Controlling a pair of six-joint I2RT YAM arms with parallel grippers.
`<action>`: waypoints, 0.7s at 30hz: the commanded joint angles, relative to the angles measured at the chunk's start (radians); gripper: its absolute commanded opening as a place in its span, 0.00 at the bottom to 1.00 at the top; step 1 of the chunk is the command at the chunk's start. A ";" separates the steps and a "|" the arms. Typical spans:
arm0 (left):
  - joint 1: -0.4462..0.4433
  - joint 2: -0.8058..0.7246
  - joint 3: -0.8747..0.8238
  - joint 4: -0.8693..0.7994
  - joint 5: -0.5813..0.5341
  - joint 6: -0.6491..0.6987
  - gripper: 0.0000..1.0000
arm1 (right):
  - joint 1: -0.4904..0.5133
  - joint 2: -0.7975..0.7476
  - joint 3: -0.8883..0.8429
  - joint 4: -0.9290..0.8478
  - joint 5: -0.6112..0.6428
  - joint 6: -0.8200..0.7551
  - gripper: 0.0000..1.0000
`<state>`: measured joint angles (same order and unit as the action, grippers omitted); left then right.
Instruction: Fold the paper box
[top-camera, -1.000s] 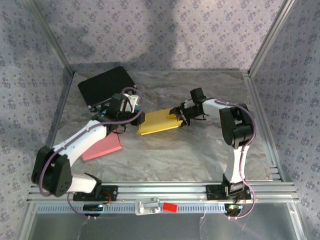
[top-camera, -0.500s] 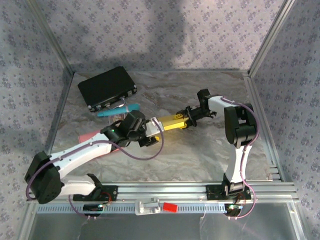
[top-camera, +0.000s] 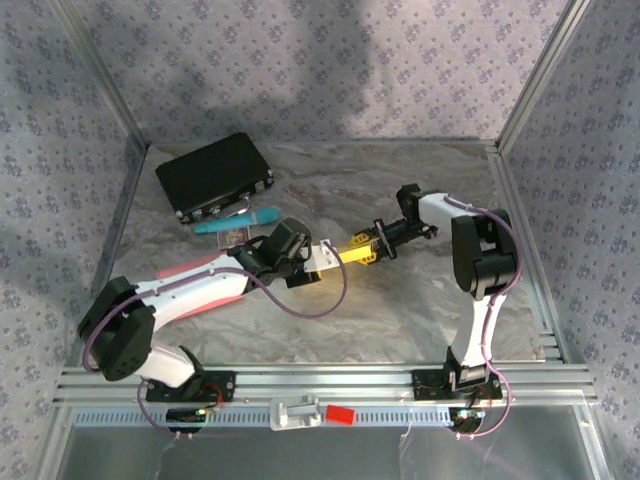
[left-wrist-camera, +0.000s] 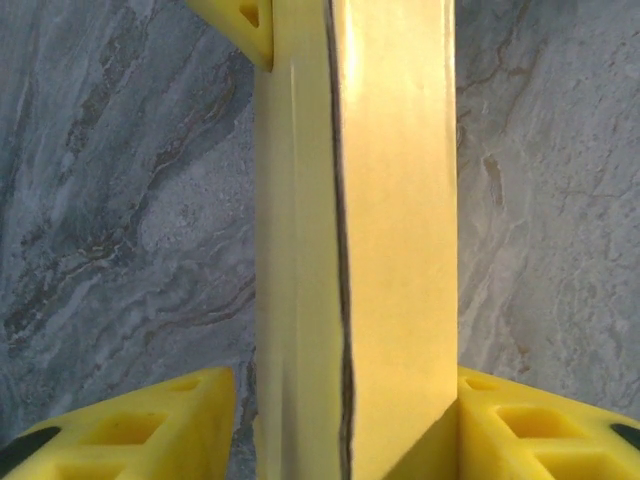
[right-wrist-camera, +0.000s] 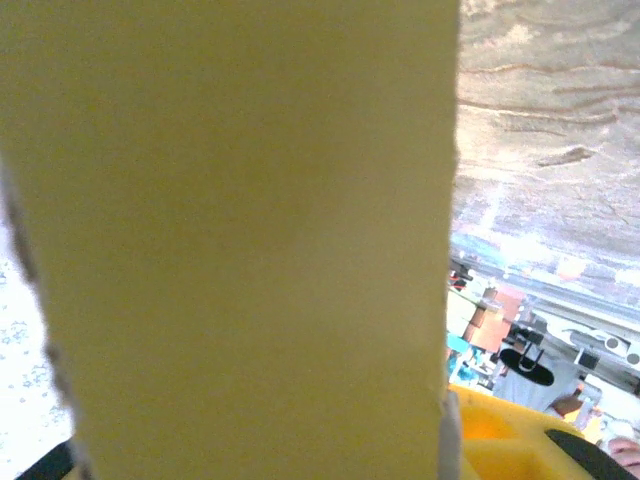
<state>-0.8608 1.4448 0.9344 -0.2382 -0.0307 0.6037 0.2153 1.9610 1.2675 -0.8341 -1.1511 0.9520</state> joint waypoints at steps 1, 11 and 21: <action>-0.009 0.024 0.048 0.000 0.000 0.020 0.49 | 0.001 -0.038 -0.028 -0.086 -0.005 0.012 0.40; -0.005 0.044 0.111 -0.124 0.080 0.027 0.35 | -0.026 -0.047 -0.062 -0.074 -0.018 0.042 0.59; 0.033 0.088 0.210 -0.340 0.198 -0.009 0.31 | -0.165 -0.221 -0.039 -0.071 0.149 0.062 0.76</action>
<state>-0.8398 1.5177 1.1076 -0.4839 0.1066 0.6086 0.0978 1.8305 1.2072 -0.8856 -1.0763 0.9886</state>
